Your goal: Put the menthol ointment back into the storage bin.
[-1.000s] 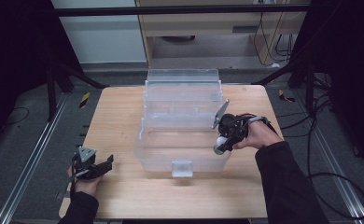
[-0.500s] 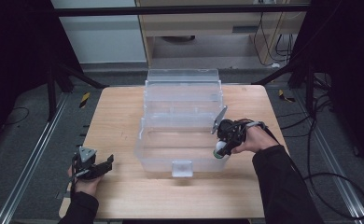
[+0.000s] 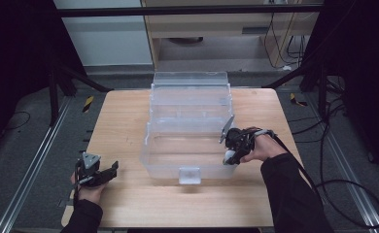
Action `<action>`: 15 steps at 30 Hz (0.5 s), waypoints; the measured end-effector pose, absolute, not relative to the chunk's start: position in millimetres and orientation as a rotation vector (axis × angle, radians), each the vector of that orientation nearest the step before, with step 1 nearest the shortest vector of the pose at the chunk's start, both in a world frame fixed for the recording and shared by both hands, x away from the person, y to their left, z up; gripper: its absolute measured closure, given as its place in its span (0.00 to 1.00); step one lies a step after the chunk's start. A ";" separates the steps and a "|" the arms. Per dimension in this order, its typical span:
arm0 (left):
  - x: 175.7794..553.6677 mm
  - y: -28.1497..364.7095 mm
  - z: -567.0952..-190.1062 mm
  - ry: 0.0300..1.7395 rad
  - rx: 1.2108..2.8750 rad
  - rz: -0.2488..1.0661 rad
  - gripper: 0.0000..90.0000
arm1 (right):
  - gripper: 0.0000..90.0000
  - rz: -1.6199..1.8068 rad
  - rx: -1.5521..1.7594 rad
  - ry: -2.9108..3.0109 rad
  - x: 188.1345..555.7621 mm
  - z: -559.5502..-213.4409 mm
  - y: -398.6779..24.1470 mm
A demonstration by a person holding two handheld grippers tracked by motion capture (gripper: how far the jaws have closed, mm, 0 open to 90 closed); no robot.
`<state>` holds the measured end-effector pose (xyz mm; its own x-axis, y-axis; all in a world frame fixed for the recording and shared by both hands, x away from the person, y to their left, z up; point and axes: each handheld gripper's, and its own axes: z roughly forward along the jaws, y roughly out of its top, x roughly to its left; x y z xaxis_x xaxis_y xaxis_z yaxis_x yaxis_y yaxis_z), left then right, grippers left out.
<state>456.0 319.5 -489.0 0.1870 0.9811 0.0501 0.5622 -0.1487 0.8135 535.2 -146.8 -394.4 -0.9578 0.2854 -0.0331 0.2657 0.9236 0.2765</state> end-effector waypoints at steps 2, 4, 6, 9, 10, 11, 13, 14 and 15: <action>456.1 319.7 -489.1 1.454 1.802 0.805 0.28 | 0.56 0.408 0.431 3.013 535.8 -395.7 -146.4; 456.2 319.7 -489.1 1.454 1.803 0.805 0.28 | 0.56 0.403 0.430 3.013 536.0 -396.3 -146.4; 456.2 319.6 -489.2 1.453 1.804 0.804 0.28 | 0.56 0.399 0.440 3.017 536.0 -397.7 -145.9; 456.2 319.6 -489.2 1.453 1.806 0.804 0.28 | 0.56 0.407 0.433 3.017 536.1 -399.2 -146.1; 456.2 319.6 -489.3 1.454 1.806 0.804 0.28 | 0.56 0.410 0.429 3.022 536.0 -401.1 -146.0; 456.2 319.6 -489.3 1.454 1.806 0.804 0.29 | 0.56 0.410 0.429 3.022 536.0 -401.1 -146.0; 456.2 319.5 -489.3 1.453 1.806 0.804 0.29 | 0.56 0.399 0.424 3.029 536.1 -403.2 -145.6; 456.2 319.6 -489.3 1.453 1.808 0.804 0.28 | 0.56 0.406 0.440 3.030 536.3 -403.8 -145.7; 456.2 319.6 -489.3 1.453 1.808 0.804 0.28 | 0.56 0.406 0.440 3.030 536.3 -403.8 -145.7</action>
<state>456.2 319.6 -489.3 0.1888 0.9806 0.0528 0.5652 -0.1525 0.8108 536.3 -145.7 -403.8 -0.9581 0.2861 -0.0144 0.2722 0.9250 0.2649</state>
